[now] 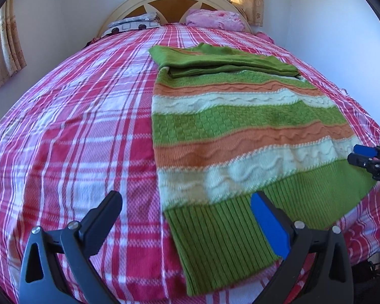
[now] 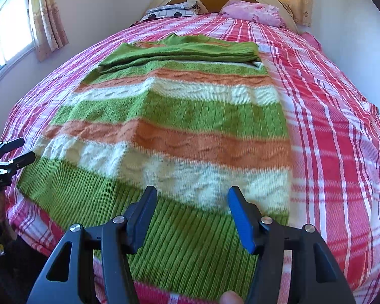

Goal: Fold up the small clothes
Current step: 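Move both grippers down to the green ribbed hem of the sweater, then grasp the ribbed hem with the left gripper while the right gripper grasps it too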

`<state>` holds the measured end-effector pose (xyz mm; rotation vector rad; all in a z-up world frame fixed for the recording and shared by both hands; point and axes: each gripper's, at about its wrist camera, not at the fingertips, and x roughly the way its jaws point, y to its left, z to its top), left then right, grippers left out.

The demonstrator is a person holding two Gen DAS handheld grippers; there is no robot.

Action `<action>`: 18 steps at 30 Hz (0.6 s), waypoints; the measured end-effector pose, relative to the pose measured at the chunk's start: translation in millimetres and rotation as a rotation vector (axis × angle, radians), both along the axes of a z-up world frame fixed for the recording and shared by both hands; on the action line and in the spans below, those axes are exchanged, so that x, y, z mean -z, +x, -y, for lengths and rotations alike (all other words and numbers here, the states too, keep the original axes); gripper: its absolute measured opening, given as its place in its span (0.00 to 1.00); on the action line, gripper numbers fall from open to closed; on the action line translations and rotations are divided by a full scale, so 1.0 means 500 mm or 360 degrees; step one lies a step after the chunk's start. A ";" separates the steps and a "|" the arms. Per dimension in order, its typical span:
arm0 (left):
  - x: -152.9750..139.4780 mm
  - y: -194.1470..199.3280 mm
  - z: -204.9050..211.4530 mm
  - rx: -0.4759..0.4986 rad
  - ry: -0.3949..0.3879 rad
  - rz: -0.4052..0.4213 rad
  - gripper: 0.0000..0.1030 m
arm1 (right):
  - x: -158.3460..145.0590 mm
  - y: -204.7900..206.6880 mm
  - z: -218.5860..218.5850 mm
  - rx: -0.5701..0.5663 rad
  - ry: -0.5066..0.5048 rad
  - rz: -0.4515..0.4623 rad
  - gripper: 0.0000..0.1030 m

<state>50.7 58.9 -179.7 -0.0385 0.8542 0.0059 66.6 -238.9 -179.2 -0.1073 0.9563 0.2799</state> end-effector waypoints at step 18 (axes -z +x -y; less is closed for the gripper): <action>0.032 -0.047 0.002 0.0029 -0.0270 -0.0075 0.48 | -0.003 -0.100 0.058 0.0055 -0.0083 0.0071 0.58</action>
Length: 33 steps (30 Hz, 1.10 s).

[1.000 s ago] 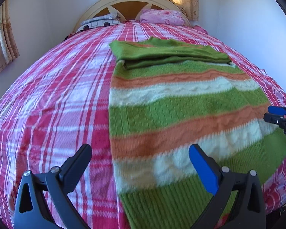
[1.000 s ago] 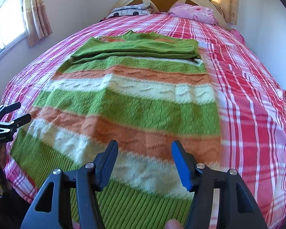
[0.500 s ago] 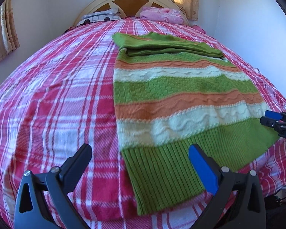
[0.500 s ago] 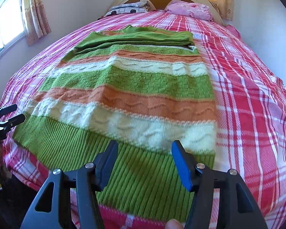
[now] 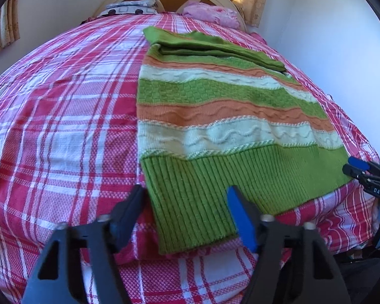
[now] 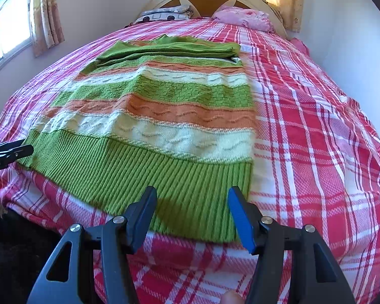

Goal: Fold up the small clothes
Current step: 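Grasp the ribbed hem with the left gripper while the right gripper grasps it too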

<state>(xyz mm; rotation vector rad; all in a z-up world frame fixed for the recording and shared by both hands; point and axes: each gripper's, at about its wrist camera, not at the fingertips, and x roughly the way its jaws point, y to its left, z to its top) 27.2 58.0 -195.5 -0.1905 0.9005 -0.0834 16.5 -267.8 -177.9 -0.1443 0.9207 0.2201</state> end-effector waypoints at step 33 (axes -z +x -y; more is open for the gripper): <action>-0.013 -0.001 -0.045 -0.0006 -0.0167 0.0034 0.05 | -0.003 -0.023 0.088 0.0080 0.0377 0.0021 0.05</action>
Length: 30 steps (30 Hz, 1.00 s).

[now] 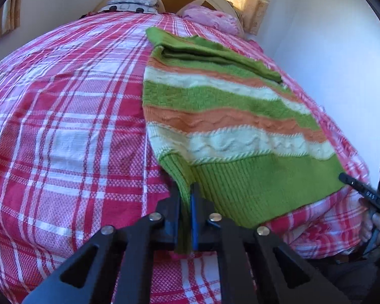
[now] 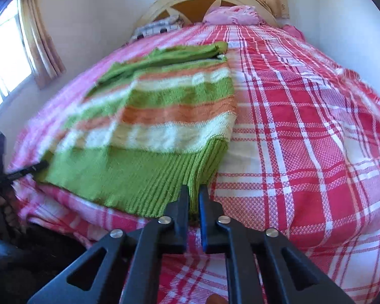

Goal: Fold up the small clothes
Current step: 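Grasp the ribbed hem with the left gripper while the right gripper grasps it too, then lift the hem with both grippers and fold it over toward the collar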

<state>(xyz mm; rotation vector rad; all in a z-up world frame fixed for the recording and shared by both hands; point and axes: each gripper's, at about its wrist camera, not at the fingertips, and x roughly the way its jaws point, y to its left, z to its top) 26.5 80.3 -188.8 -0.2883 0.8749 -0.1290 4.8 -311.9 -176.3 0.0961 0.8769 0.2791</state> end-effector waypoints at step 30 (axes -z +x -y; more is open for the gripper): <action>-0.171 0.163 -0.089 -0.0065 -0.0336 0.0416 0.05 | -0.208 0.180 0.012 0.0087 0.0344 0.0407 0.03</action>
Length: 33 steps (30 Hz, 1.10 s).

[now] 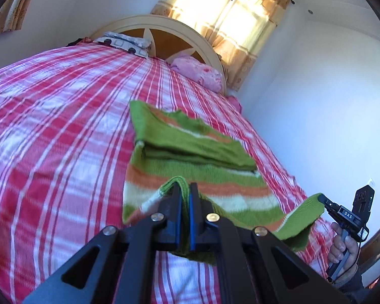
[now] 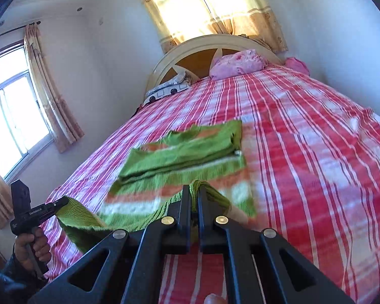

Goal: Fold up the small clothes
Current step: 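Lift the hem with both grippers and fold it over toward the collar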

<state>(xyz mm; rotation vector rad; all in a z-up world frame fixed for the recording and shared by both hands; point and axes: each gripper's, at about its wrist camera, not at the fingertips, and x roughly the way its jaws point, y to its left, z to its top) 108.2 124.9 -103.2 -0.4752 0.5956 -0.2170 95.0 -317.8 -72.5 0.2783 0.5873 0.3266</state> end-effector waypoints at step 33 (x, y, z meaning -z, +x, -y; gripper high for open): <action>-0.025 0.481 -0.087 -0.0153 0.0011 -0.0130 0.04 | -0.041 0.564 -0.032 0.0054 -0.0148 -0.0172 0.03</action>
